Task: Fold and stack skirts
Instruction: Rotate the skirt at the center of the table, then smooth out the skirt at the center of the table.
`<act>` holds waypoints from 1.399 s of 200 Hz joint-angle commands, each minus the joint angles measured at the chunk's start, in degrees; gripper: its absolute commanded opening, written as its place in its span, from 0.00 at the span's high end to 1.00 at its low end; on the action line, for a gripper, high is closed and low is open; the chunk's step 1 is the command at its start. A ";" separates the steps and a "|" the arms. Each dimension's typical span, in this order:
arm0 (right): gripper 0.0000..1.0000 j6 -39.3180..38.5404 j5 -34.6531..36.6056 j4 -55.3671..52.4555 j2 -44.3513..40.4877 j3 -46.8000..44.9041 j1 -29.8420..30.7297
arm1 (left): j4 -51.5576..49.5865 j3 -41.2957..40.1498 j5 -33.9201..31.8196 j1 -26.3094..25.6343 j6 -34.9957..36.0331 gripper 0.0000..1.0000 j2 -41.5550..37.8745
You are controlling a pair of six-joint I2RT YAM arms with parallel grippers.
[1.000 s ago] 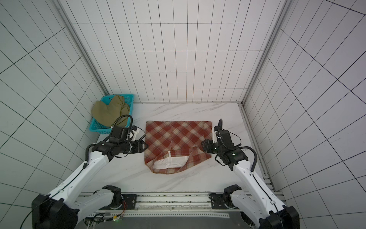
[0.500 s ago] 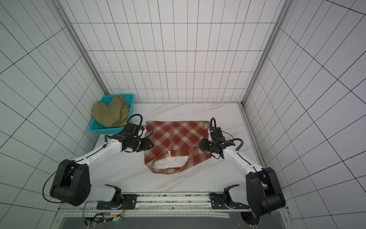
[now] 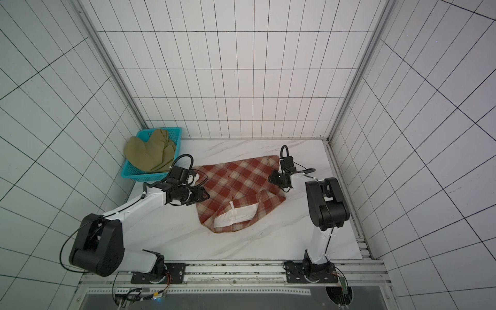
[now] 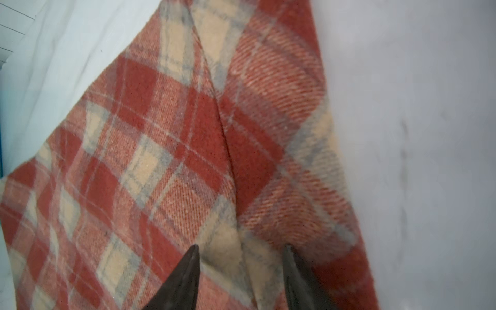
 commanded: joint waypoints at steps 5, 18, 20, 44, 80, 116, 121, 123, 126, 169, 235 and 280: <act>0.50 -1.05 -1.55 -2.69 9.99 11.65 -0.32 | 0.23 -0.13 0.65 -0.03 -0.81 0.43 0.50; 0.49 -2.58 -1.70 -4.83 12.77 18.55 -0.19 | 1.35 -0.50 0.44 -0.21 -1.12 0.43 0.33; 0.49 -2.97 -1.62 -5.29 12.96 19.41 -0.11 | 1.56 -0.50 0.48 -0.20 -1.12 0.43 0.30; 0.42 -8.02 3.08 -9.20 9.53 23.49 1.48 | 3.75 -0.34 0.38 -1.14 -1.29 0.43 0.61; 0.38 -12.64 12.02 -13.31 -1.35 17.59 6.21 | 7.68 1.39 -0.10 -1.59 -2.31 0.43 3.14; 0.42 -13.82 16.86 -15.73 -6.46 11.19 10.23 | 11.26 6.18 -1.27 -1.53 -2.42 0.43 7.54; 0.45 -13.76 17.12 -15.98 -6.45 10.95 10.58 | 11.56 6.97 -1.82 -1.57 -2.62 0.43 8.37; 0.46 -13.75 17.14 -16.03 -6.45 10.90 10.62 | 11.58 7.45 -1.93 -1.53 -2.73 0.43 8.64; 0.48 -13.74 17.20 -16.10 -6.33 10.84 10.82 | 11.93 7.99 -1.95 -1.52 -2.66 0.43 9.16; 0.65 -14.18 20.57 -18.73 -4.15 10.09 13.84 | 14.23 13.96 -2.74 -1.43 -3.56 0.44 15.52; 0.63 -14.35 22.42 -20.35 -2.36 8.14 15.11 | 17.51 16.16 -2.65 -1.43 -6.90 0.44 21.25; 0.70 -14.44 22.52 -20.69 -1.55 7.23 15.57 | 18.74 17.56 -3.58 -1.46 -8.03 0.44 24.90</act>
